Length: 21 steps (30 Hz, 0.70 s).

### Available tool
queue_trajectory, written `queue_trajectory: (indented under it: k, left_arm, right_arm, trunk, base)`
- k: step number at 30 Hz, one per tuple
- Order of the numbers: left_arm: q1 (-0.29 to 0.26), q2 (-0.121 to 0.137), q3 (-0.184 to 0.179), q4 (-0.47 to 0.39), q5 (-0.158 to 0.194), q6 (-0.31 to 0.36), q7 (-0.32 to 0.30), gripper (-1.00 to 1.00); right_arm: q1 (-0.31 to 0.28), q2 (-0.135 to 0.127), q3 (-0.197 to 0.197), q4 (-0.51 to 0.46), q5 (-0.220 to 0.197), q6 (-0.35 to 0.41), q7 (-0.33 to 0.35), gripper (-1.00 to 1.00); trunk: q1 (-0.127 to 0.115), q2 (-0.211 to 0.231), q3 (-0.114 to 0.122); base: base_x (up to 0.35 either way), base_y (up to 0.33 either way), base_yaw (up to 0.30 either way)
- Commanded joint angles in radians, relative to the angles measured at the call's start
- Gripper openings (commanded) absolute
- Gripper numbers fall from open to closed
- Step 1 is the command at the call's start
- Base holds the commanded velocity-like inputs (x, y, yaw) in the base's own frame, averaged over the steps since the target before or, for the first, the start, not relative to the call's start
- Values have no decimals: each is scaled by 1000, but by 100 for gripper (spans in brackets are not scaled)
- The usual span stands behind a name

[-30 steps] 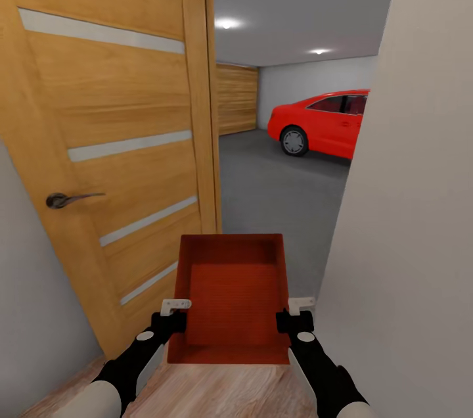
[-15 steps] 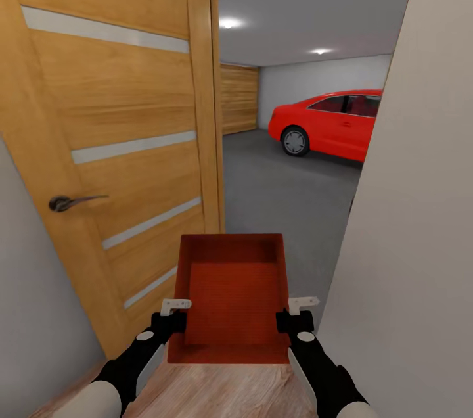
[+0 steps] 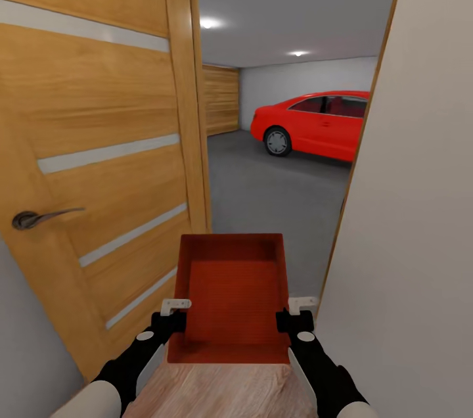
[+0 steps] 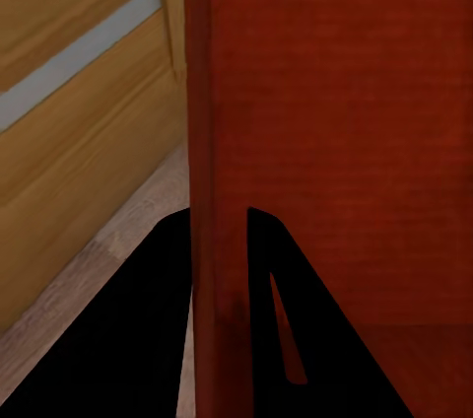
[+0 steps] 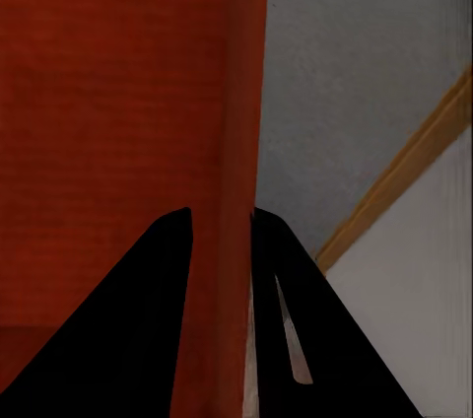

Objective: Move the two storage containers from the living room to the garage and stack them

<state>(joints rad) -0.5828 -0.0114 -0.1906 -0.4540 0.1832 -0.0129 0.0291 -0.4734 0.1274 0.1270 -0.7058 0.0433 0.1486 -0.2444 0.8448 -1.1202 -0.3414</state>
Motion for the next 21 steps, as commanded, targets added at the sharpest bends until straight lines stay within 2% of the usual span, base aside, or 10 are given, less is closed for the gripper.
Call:
queue_trajectory:
  k: [1,8,21]
  left_arm:
    - [0,-1,-39,5,15,-2,-8,-100]
    - [0,-1,-39,5,15,-1,-8,-100]
    - [0,-1,-39,5,15,-1,-8,-100]
  right_arm:
    - [-1,26,48,-21,13,0,2,-100]
    - [-1,26,48,-21,13,0,2,-100]
    - [-1,26,48,-21,14,0,2,-100]
  trunk:
    - [0,-1,-1]
    - [0,-1,3]
    - [0,-1,13]
  base:
    - [13,13,-253]
    - [8,21,-247]
    - [106,214,-206]
